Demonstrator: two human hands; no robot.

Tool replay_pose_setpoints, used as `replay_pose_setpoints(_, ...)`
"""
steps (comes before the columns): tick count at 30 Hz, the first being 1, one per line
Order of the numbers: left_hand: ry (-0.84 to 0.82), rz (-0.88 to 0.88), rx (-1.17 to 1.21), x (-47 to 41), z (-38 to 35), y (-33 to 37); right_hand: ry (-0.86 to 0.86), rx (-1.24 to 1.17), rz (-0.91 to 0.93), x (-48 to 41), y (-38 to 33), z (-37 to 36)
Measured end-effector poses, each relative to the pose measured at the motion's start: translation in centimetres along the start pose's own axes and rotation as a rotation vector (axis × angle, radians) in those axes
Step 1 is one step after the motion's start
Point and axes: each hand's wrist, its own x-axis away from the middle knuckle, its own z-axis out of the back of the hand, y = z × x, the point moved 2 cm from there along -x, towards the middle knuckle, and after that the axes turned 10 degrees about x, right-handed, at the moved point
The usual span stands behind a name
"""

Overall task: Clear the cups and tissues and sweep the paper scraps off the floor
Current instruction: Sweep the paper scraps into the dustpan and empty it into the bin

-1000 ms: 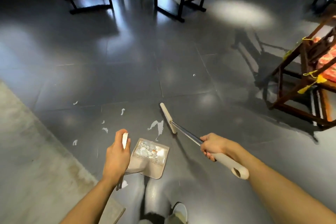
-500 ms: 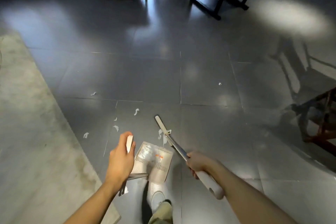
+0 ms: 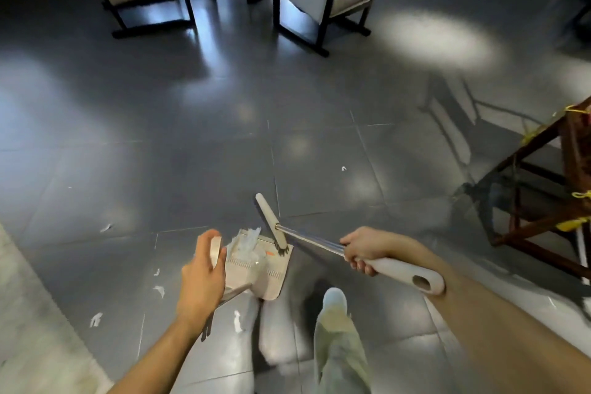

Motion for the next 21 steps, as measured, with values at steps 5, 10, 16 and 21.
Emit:
replay_pose_setpoints(5, 0.015, 0.003, 0.000, -7.0, -6.2, 4.6, 0.109, -0.099, -0.026, -4.5, 1.4, 11.0)
replay_pose_setpoints(10, 0.021, 0.036, -0.010, -14.8, -13.1, 9.8, 0.241, 0.019, -0.040, -9.4, 2.2, 21.7)
replay_pose_setpoints(16, -0.004, 0.021, -0.082, -21.5, -18.2, 13.3, 0.303, 0.024, -0.097, -15.3, 2.7, 31.3)
replay_pose_setpoints(21, -0.014, 0.041, -0.092, -24.2, -19.1, 14.1, 0.297, 0.112, -0.146, -20.2, 2.0, 34.7)
